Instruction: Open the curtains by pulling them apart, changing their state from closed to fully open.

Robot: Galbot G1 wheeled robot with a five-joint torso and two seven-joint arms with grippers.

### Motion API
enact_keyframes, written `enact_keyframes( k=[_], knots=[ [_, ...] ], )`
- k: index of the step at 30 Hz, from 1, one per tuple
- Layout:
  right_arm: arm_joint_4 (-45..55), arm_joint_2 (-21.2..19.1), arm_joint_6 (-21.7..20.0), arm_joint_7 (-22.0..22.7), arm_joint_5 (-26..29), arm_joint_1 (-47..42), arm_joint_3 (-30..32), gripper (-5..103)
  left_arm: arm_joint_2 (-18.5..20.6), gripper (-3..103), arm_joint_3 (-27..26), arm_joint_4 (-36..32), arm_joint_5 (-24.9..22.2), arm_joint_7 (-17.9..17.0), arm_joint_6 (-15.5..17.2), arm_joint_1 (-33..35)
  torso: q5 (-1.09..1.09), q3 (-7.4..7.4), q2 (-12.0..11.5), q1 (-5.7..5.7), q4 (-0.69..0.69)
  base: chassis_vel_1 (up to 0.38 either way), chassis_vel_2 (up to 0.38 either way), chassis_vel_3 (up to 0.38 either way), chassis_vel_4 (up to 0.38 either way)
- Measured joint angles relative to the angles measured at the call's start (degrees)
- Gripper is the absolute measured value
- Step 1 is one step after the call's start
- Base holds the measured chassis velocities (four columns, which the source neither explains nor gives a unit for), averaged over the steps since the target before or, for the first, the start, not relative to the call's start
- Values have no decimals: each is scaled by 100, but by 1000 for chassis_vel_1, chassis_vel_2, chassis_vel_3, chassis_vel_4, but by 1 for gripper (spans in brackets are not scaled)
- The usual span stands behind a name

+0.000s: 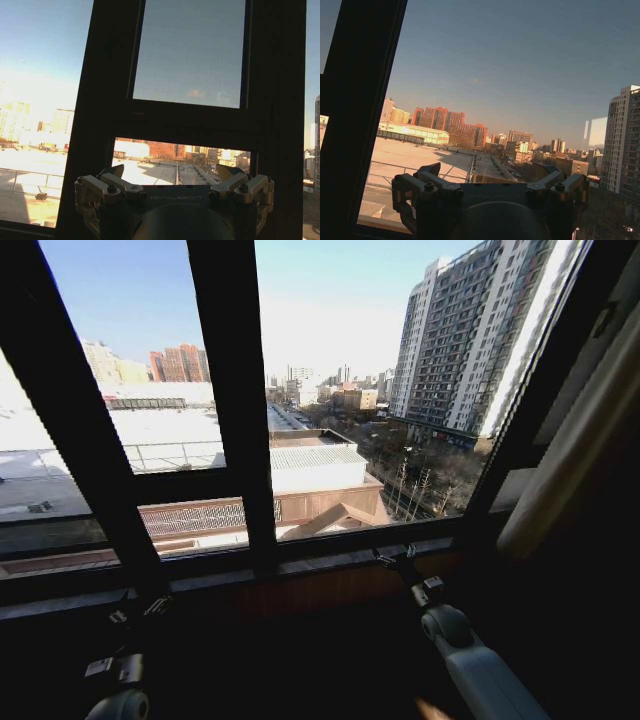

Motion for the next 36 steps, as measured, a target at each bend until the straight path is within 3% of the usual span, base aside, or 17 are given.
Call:
enact_keyframes(
  k=[13, 36],
  knots=[
    [-1, 0, 0, 0, 0, 0, 0, 100, 0, 100, 0, 0, 0, 0, 0, -1, 0, 0, 0, 2, 2, 94, -90, -107, 113],
    [-2, 0, 0, 0, 0, 0, 0, 100, 0, 100, -1, -1, 0, -3, 0, 2, 0, -3, 4, -7, 2, 304, -310, -300, 299]
  ],
)
